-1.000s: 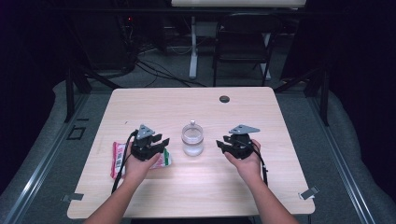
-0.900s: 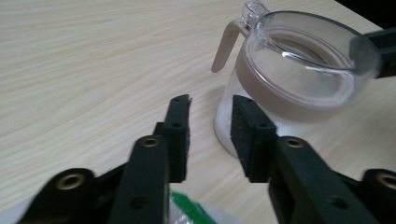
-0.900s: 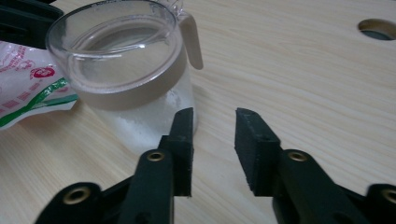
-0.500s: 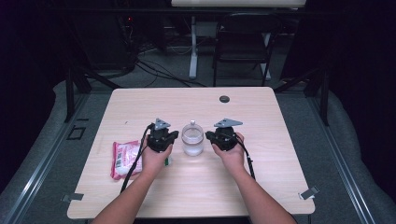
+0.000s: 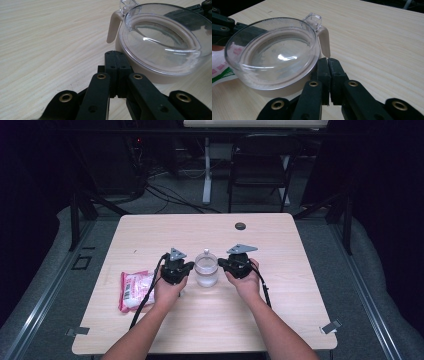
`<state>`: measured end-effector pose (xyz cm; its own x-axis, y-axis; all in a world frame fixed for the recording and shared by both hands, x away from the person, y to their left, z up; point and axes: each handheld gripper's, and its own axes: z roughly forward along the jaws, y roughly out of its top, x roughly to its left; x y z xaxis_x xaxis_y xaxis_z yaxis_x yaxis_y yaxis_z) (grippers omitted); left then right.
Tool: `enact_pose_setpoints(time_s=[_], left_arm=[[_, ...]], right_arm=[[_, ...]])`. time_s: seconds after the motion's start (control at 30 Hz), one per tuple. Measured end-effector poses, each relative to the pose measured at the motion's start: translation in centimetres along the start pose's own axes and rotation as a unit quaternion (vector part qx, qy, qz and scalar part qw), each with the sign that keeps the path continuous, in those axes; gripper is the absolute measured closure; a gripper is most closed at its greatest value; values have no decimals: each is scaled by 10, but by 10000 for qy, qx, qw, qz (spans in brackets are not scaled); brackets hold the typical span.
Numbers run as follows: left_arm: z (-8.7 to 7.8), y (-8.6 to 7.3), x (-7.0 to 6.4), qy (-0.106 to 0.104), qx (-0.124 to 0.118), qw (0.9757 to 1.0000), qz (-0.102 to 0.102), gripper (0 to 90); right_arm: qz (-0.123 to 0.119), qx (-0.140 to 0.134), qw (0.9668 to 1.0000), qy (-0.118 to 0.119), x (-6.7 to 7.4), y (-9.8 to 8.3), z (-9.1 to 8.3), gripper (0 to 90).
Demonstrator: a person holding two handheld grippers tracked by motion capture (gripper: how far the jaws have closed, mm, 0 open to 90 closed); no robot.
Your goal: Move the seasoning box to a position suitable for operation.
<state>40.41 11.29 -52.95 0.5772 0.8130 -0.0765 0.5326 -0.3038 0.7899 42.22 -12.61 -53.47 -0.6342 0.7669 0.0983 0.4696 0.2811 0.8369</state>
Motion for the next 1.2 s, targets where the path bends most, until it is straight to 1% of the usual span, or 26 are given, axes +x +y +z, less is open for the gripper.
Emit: enact_pose_setpoints(time_s=[0.07, 0.1, 0.13, 0.17, 0.2, 0.23, 0.27, 0.37, 0.4, 0.43, 0.47, 0.5, 0.53, 0.57, 0.6, 0.63, 0.67, 0.7, 0.73, 0.77, 0.8, 0.83, 0.87, 0.9, 0.97, 1.2], left_arm=[[0, 0, 0, -17, 10, 10000, 32, 900], [0, 0, 1, -81, -2, 10000, 53, 900], [0, 0, 1, -81, -2, 10000, 53, 900], [-1, 0, 1, -157, 5, 9998, 79, 900], [-1, 0, 1, -157, 5, 9998, 79, 900], [-1, -1, 0, -246, 15, 9997, 69, 900], [-1, -1, 0, -246, 15, 9997, 69, 900], [-3, -1, -3, -447, 21, 9990, 94, 900], [-3, -1, -3, -447, 21, 9990, 94, 900], [-4, -1, -4, -488, 21, 9988, 91, 900], [-5, -1, -6, -522, 6, 9986, 123, 900], [-8, -1, -10, -612, -13, 9980, 167, 900], [-8, -1, -10, -612, -13, 9980, 167, 900], [-10, 0, -14, -694, -30, 9972, 261, 900], [-10, 0, -14, -694, -30, 9972, 261, 900], [-11, -1, -17, -721, -24, 9969, 318, 900], [-12, -1, -24, -769, -35, 9958, 499, 900], [-12, -1, -27, -788, -40, 9952, 574, 900], [-12, -1, -27, -788, -40, 9952, 574, 900], [-12, 0, -33, -833, -45, 9938, 731, 900], [-12, 0, -33, -833, -45, 9938, 731, 900], [-11, 0, -36, -919, -71, 9926, 787, 900], [-11, 0, -36, -919, -71, 9926, 787, 900], [-10, 1, -37, -975, -95, 9924, 745, 900], [-7, 1, -36, -1161, -136, 9915, 574, 900], [-6, 2, -35, -1235, -172, 9906, 561, 900]], right_arm=[[5, -7, 10000, 9, 0, 0, -2, 885], [18, 6, 10000, 21, 0, 0, -3, 885], [18, 6, 10000, 21, 0, 0, -3, 885], [23, 19, 10000, 4, 1, -1, -5, 885], [23, 19, 10000, 4, 1, -1, -5, 885], [-9, 34, 10000, -15, 2, -3, -7, 886], [-9, 34, 10000, -15, 2, -3, -7, 886], [-18, 42, 9999, -130, 7, -8, -16, 888], [-18, 42, 9999, -130, 7, -8, -16, 888], [-37, 43, 9998, -175, 10, -11, -21, 887], [-37, 43, 9998, -175, 10, -11, -21, 887], [-88, 75, 9997, -237, 14, -15, -27, 886], [-88, 75, 9997, -237, 14, -15, -27, 886], [-134, 113, 9995, -268, 18, -19, -35, 878], [-134, 113, 9995, -268, 18, -19, -35, 878], [-248, 131, 9991, -309, 21, -23, -43, 868], [-267, 130, 9990, -342, 22, -24, -47, 866], [-265, 143, 9989, -373, 23, -25, -51, 865], [-265, 143, 9989, -373, 23, -25, -51, 865], [-151, 144, 9992, -348, 24, -27, -59, 864], [-151, 144, 9992, -348, 24, -27, -59, 864], [-141, 215, 9988, -409, 26, -30, -65, 864], [-141, 215, 9988, -409, 26, -30, -65, 864], [-160, 306, 9982, -497, 29, -34, -70, 863], [-230, 413, 9974, -545, 31, -39, -76, 858], [-197, 425, 9973, -573, 42, -48, -84, 849]])
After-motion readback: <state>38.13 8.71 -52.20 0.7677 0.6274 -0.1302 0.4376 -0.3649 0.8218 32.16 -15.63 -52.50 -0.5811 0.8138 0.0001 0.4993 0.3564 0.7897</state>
